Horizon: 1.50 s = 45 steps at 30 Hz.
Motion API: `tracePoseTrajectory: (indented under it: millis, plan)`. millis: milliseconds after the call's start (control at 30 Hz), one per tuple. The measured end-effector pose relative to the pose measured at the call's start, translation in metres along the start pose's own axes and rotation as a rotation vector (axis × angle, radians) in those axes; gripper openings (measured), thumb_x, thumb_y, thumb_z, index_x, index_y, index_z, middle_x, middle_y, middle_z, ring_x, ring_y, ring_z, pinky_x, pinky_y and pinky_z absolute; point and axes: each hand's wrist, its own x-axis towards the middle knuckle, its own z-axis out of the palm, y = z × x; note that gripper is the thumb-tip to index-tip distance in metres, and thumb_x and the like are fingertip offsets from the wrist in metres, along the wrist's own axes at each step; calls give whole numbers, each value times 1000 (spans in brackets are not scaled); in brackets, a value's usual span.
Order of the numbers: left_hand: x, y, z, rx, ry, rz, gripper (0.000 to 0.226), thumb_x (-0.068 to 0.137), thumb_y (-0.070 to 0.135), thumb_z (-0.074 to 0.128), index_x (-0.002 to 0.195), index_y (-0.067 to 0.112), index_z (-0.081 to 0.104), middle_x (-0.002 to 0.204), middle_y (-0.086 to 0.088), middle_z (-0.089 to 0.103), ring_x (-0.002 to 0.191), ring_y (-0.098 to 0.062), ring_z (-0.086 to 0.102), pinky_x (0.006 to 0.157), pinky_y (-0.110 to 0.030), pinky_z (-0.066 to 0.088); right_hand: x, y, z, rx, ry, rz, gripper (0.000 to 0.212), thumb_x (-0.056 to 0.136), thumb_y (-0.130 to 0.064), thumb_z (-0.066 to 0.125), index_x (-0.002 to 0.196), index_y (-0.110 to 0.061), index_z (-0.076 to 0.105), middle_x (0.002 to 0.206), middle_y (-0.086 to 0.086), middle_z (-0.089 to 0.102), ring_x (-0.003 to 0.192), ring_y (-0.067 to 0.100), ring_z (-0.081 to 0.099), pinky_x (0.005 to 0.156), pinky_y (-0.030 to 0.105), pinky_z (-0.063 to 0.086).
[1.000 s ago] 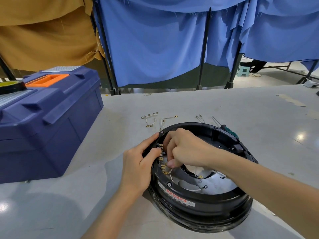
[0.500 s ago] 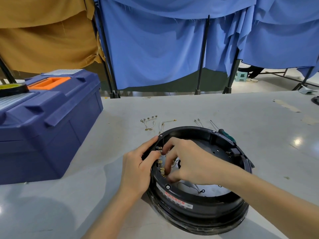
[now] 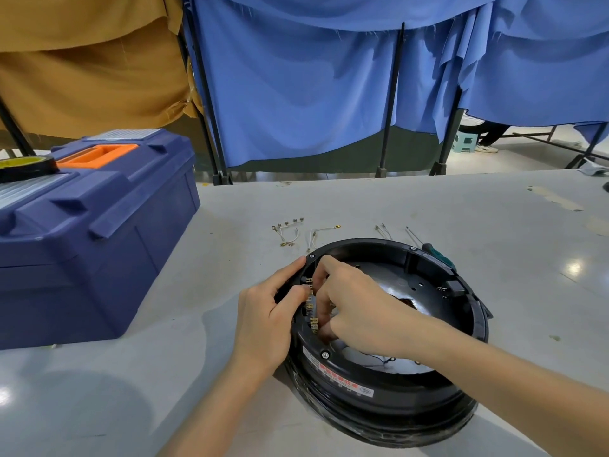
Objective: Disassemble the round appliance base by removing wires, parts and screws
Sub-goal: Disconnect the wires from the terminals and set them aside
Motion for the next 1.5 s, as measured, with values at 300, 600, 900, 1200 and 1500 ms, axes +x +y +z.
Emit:
tracePoseTrajectory:
  millis: [300,600,900,1200,1500]
  plan:
    - [0,-1,-1,-13,1,0,38,76,27,59,112,33,69,107,23,70,105,4,64,96,-32,51,3,8,1,50,-20,6,20,74,0,69,60,-12,61,101,-8,41,90,14,43,68,27,33]
    - [1,-2,-1,-19,-7,4,37,76,27,59,111,35,69,109,19,71,107,2,64,98,-35,50,3,10,-1,90,-82,7,17,71,-4,73,60,-11,63,92,-17,39,88,11,43,70,27,37]
    - [0,2,-2,-1,-15,8,40,76,27,59,115,29,69,108,22,71,106,4,63,97,-30,49,0,12,-5,91,-103,46,28,71,2,71,57,-16,56,96,-13,45,86,13,48,68,27,40]
    - [0,3,-4,13,-23,8,41,77,29,59,117,31,68,112,20,70,109,4,62,98,-29,49,-1,22,-17,165,173,91,22,78,-20,79,61,-22,64,97,-10,58,86,4,56,69,15,39]
    - [4,27,-7,-15,-53,24,45,79,65,58,110,36,73,112,23,69,113,5,58,98,-26,44,1,29,-42,415,358,5,27,80,-1,73,76,-28,78,84,-11,75,82,0,68,79,15,53]
